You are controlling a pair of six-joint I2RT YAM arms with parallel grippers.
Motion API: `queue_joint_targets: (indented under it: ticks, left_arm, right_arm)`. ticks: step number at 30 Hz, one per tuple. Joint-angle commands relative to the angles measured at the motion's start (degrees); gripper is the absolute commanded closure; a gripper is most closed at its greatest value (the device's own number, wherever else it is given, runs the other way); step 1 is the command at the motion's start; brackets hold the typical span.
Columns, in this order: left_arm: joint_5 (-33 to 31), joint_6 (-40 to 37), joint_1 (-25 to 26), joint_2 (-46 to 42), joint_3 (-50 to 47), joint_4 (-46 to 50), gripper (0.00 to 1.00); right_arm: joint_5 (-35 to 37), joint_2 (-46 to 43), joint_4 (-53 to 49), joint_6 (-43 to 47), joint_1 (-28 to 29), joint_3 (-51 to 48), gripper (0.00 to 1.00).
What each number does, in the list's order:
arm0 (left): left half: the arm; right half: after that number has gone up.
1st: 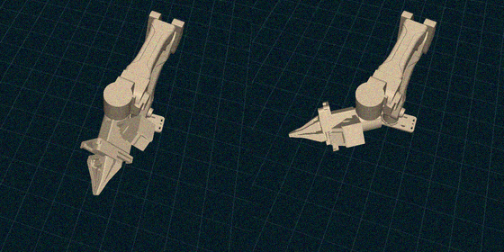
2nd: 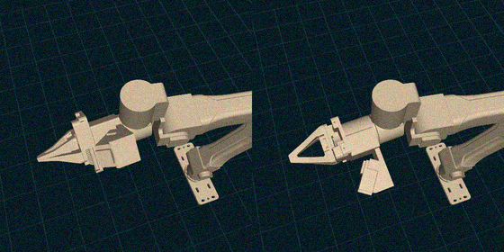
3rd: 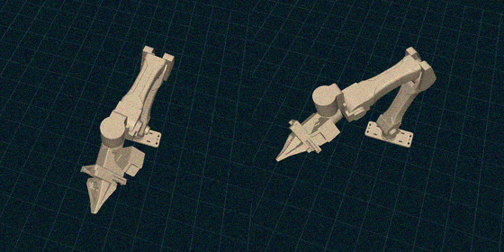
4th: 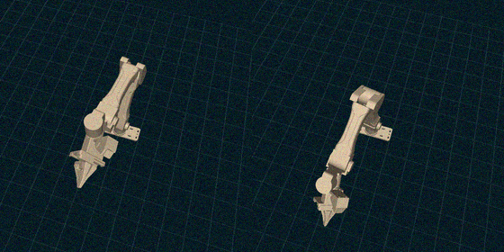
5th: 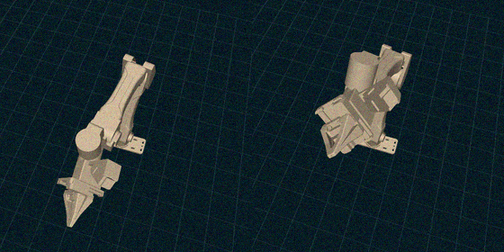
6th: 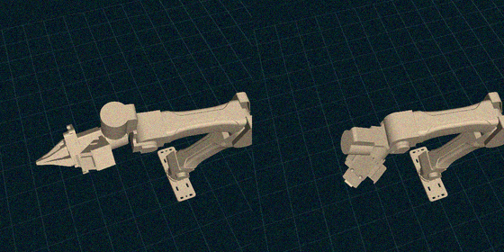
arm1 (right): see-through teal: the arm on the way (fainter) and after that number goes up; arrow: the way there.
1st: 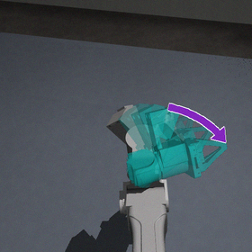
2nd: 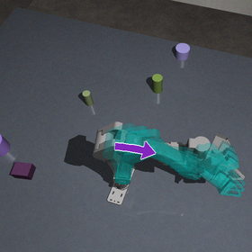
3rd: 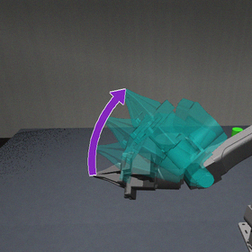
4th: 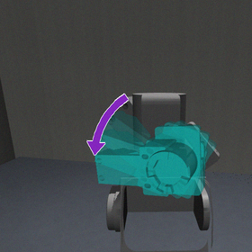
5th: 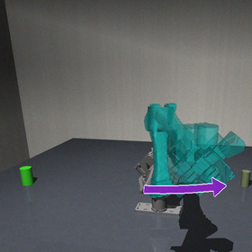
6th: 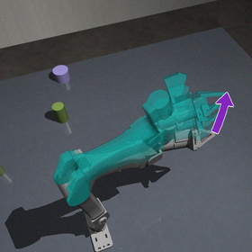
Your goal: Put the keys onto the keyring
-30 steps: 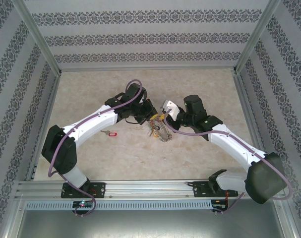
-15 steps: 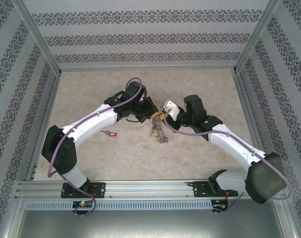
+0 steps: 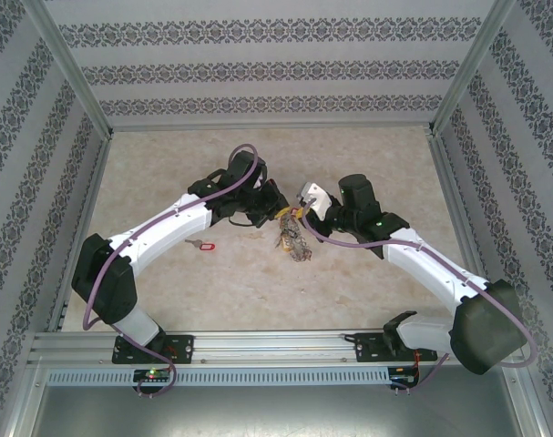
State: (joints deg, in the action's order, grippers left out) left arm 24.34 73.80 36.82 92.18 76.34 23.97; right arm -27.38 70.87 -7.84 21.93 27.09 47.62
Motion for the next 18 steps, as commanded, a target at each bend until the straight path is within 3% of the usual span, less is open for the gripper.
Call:
queue_joint_targets:
  ticks: [1, 18]
  left_arm:
    - [-0.05, 0.82, 1.24, -1.51, -0.92, -0.28, 1.00]
    - [-0.12, 0.91, 1.50, -0.80, -2.70, -0.98, 1.00]
  right_arm:
    - [0.26, -1.69, 3.20, -1.73, -0.46, -0.34, 1.00]
    - [0.72, -2.14, 4.98, -3.54, -0.88, -1.39, 1.00]
